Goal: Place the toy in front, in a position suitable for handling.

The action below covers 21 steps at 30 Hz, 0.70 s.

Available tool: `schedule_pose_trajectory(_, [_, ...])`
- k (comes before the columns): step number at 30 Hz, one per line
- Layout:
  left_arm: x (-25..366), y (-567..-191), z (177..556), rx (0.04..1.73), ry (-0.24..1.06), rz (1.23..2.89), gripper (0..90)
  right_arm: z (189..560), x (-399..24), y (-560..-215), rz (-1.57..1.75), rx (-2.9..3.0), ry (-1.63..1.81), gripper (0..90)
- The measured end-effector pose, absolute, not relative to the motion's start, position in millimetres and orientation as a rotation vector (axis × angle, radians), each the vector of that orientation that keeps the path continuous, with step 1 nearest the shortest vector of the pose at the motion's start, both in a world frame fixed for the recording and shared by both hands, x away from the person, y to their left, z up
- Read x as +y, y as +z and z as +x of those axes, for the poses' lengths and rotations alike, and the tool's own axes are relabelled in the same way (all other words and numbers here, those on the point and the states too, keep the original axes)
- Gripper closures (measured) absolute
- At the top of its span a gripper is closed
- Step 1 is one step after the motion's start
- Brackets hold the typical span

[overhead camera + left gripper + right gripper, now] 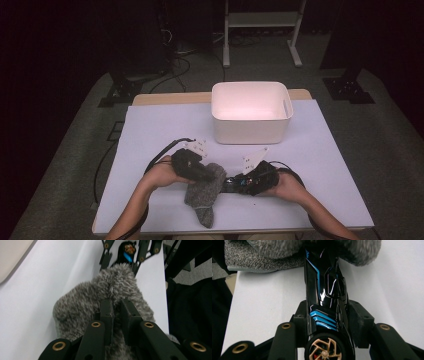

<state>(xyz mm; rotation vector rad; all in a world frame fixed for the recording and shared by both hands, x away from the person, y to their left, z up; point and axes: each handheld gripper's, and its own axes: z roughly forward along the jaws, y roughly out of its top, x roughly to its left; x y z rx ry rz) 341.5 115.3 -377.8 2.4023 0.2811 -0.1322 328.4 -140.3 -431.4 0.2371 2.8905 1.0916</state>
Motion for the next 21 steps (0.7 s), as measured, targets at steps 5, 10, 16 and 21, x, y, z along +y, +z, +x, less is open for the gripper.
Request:
schedule_pose_trajectory(5, [131, -386, 340, 0.328, -0.117, 2.421, 80.9, 329, -143, -432, 0.254, 2.894, 1.091, 55.8])
schedule_pose_trajectory(10, [125, -390, 341, 0.316, -0.133, 2.401, 79.3, 330, -141, -431, 0.261, 2.909, 1.077, 55.5])
schedule_pose_trajectory(16, [116, -390, 343, 0.295, -0.164, 2.382, 76.4, 332, -139, -431, 0.255, 2.914, 1.050, 55.1])
schedule_pose_trajectory(21, [104, -392, 341, 0.269, -0.185, 2.378, 75.1, 330, -143, -428, 0.229, 2.922, 1.009, 56.0])
